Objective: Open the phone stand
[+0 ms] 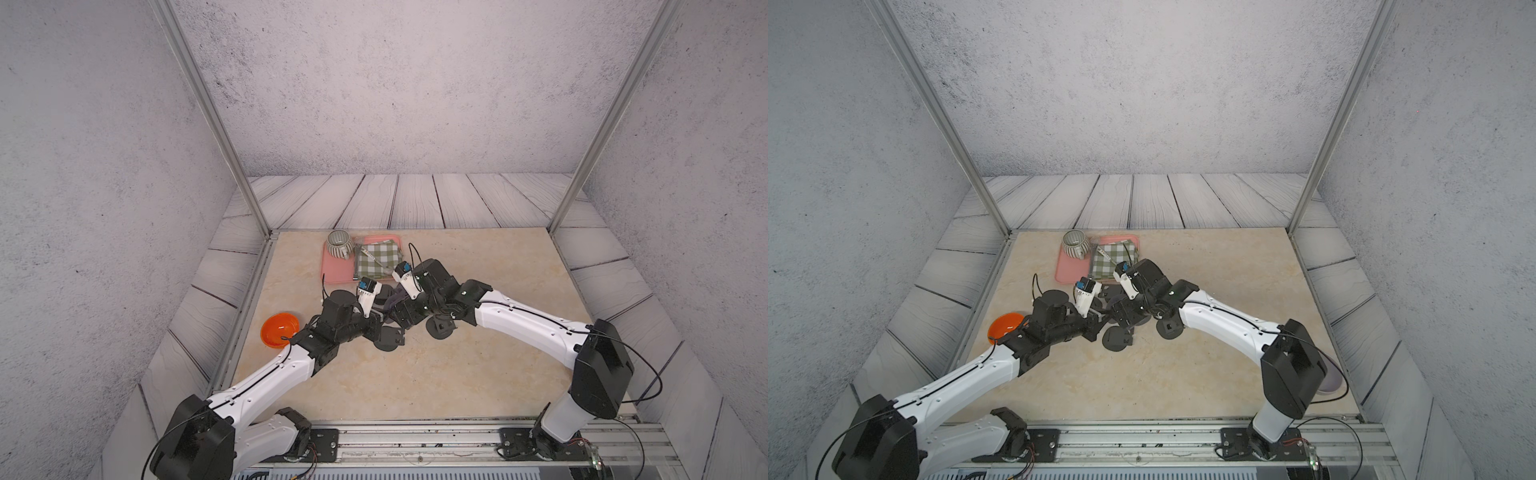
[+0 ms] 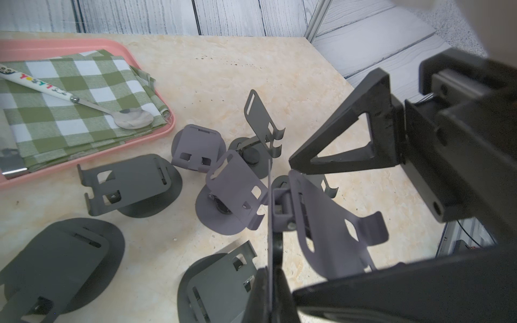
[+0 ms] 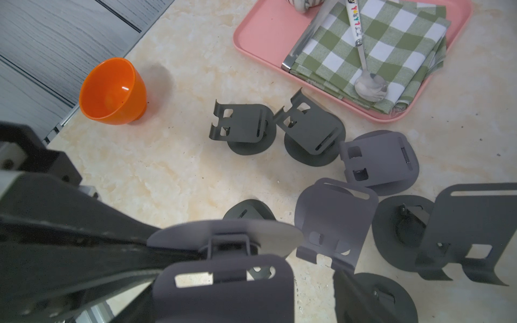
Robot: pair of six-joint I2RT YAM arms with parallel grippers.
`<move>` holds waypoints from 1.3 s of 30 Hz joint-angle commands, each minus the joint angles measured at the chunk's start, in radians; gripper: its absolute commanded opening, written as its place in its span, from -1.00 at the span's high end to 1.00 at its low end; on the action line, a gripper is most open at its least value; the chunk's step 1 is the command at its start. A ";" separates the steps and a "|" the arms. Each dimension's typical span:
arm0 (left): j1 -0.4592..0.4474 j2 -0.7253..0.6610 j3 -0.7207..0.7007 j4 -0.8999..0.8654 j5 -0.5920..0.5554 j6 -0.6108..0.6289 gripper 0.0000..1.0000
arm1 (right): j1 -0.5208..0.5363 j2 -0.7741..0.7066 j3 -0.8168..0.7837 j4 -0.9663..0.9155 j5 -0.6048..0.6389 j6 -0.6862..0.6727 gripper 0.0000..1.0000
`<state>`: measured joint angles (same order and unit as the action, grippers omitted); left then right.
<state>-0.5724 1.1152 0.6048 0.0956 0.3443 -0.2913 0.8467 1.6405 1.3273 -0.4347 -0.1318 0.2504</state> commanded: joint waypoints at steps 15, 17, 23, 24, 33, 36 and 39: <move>0.000 -0.011 -0.008 0.048 0.038 0.012 1.00 | -0.003 0.019 0.060 0.020 -0.026 0.007 -0.54; 0.000 -0.011 -0.008 0.050 0.038 0.012 1.00 | -0.003 0.014 0.059 0.020 -0.025 0.009 -0.46; 0.000 -0.002 -0.004 0.039 0.014 0.002 1.00 | -0.003 -0.026 0.050 0.024 -0.005 0.016 -0.21; 0.000 0.001 -0.004 0.037 0.004 -0.004 1.00 | -0.003 -0.038 0.046 0.026 0.002 0.019 -0.19; 0.004 0.056 0.038 -0.026 -0.134 -0.091 1.00 | -0.003 -0.145 -0.029 0.077 0.071 0.030 -0.07; 0.015 0.074 0.049 -0.036 -0.172 -0.138 1.00 | -0.003 -0.188 -0.072 0.110 0.093 0.030 -0.07; 0.036 0.094 0.056 -0.037 -0.184 -0.185 1.00 | -0.003 -0.231 -0.113 0.140 0.111 0.027 -0.06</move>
<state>-0.5854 1.1732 0.6621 0.1467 0.3279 -0.4080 0.8463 1.5017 1.2312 -0.3149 -0.0502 0.2649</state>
